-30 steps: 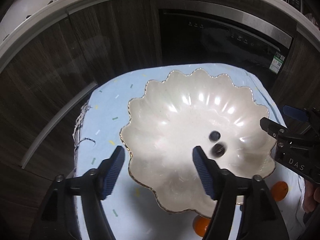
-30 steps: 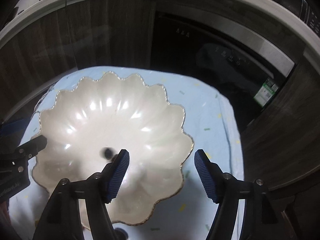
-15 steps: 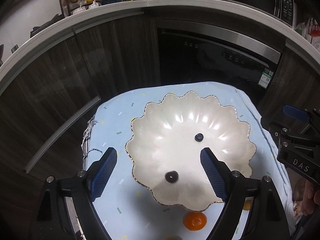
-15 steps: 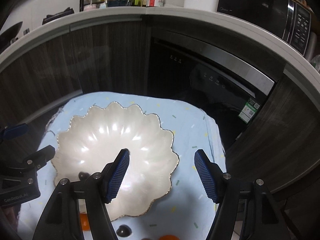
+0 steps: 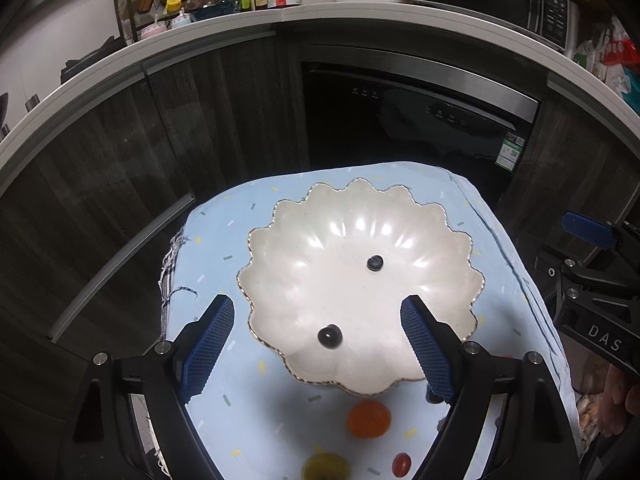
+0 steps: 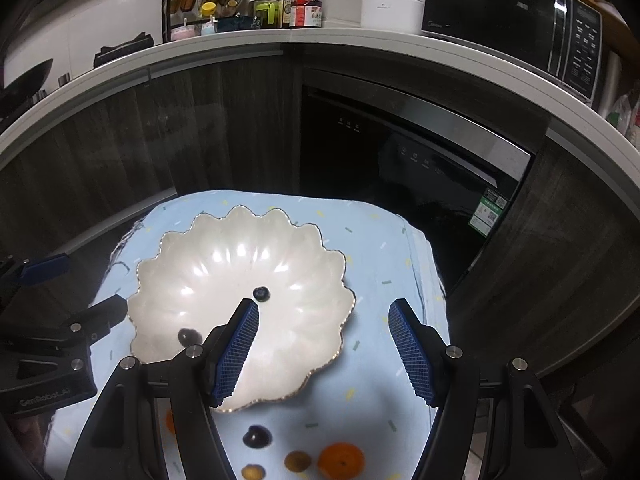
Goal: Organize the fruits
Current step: 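Move both grippers back toward the remaining fruits on the cloth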
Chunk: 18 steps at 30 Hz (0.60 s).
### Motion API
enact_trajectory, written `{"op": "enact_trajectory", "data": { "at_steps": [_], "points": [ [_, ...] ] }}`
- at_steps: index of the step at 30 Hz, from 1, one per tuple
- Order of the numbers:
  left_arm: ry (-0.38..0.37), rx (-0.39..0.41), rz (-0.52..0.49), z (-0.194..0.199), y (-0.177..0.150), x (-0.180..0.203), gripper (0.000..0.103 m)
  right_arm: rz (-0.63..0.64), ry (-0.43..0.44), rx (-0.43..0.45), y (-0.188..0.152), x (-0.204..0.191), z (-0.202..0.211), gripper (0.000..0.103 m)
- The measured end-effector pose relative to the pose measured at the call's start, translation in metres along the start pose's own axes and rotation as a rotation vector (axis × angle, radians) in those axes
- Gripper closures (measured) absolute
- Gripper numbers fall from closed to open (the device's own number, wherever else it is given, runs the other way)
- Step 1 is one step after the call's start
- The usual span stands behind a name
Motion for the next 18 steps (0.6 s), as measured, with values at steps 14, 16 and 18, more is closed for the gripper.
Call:
{"op": "enact_trajectory", "data": {
  "at_steps": [14,16,18],
  "points": [
    [-0.048,-0.019,-0.010,0.015,-0.034,0.022,0.017,-0.026,-0.013,0.012,-0.034,0.007,0.030,0.034],
    [-0.036,-0.003,-0.029,0.019,-0.040,0.027,0.017,-0.030,-0.016,0.013,-0.040,0.009,0.033,0.034],
    [-0.033,0.011,-0.045,0.022,-0.045,0.031,0.017,-0.030,-0.016,0.011,-0.046,0.010,0.035,0.034]
  ]
}}
Point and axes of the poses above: each gripper's, at about its wrist camera, not at the fingertips, and z roughly against the way its jaws point, x to its right, y to its top, the point moved 1 cm from there along -z, roughly the way its jaws point, and after that the axes turned 10 degrees about y, right-handed, at the moved point
